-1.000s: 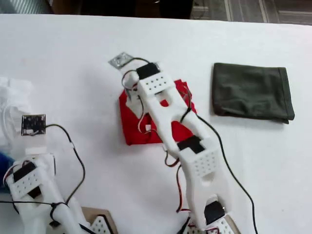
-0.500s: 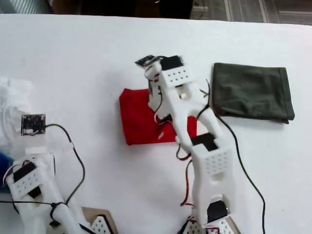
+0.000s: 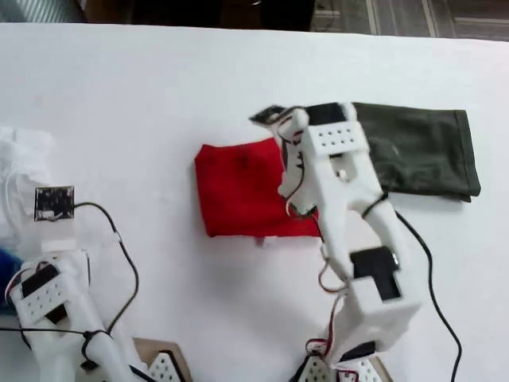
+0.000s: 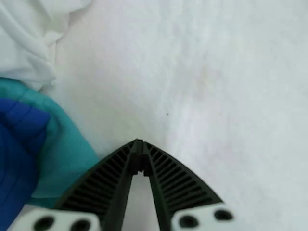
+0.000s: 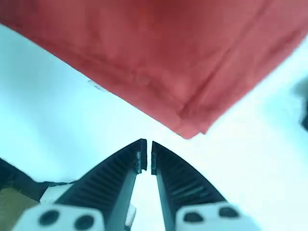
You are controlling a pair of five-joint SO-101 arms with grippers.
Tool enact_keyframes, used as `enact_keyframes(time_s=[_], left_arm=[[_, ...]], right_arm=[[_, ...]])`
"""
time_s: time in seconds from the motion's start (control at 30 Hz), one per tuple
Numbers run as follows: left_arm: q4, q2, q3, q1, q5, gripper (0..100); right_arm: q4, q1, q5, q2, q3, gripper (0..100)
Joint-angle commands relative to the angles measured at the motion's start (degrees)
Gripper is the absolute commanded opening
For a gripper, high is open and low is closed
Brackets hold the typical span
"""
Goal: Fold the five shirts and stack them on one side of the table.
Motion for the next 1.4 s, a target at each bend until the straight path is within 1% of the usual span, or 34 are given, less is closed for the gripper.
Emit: enact_keyframes(time_s=[0.0, 0.1, 0.17, 0.27, 0.33, 0.4, 0.53, 0.63, 0.8, 0.97, 1.13, 1.37], left_arm=[[-0.97, -1.05, -0.22, -0.44, 0.79, 3], [-0.88, -1.05, -0.22, -0.44, 0.79, 3], [-0.79, -1.05, -0.22, -0.53, 0.79, 3], [-0.79, -1.05, -0.22, -0.53, 0.79, 3], [-0.79, -1.05, -0.22, -0.53, 0.79, 3], [-0.79, -1.05, -0.22, -0.53, 0.79, 3], [-0.79, -1.05, -0.22, -0.53, 0.79, 3], [-0.79, -1.05, -0.22, -0.53, 0.79, 3], [-0.79, -1.05, -0.22, -0.53, 0.79, 3], [-0.79, -1.05, -0.22, -0.53, 0.79, 3], [-0.88, -1.05, -0.22, -0.53, 0.79, 3], [-0.88, -1.05, -0.22, -0.53, 0.79, 3]], right_arm=[[-3.56, -0.31, -0.70, -6.73, 0.35, 2.1], [-11.30, -0.84, -8.09, -6.11, 0.44, 2.1], [-15.16, -1.89, -11.52, -3.91, 0.44, 2.1], [-15.87, -4.26, -11.69, 1.27, 0.35, 2.3], [-13.85, -5.32, -11.60, 4.35, 0.09, 2.5], [-12.00, -5.67, -9.93, 6.20, 0.09, 4.0], [-8.22, -5.14, -5.89, 6.20, 0.00, 11.5], [-6.20, -4.88, -3.69, 5.23, 0.26, 14.9], [-4.53, -4.70, -3.08, 3.56, 0.26, 15.1], [-4.79, -2.07, 3.87, 3.12, 0.26, 15.1], [-9.10, 1.80, 8.97, 3.12, 0.09, 15.1], [-9.89, 2.59, 10.11, 3.47, 0.44, 15.1]])
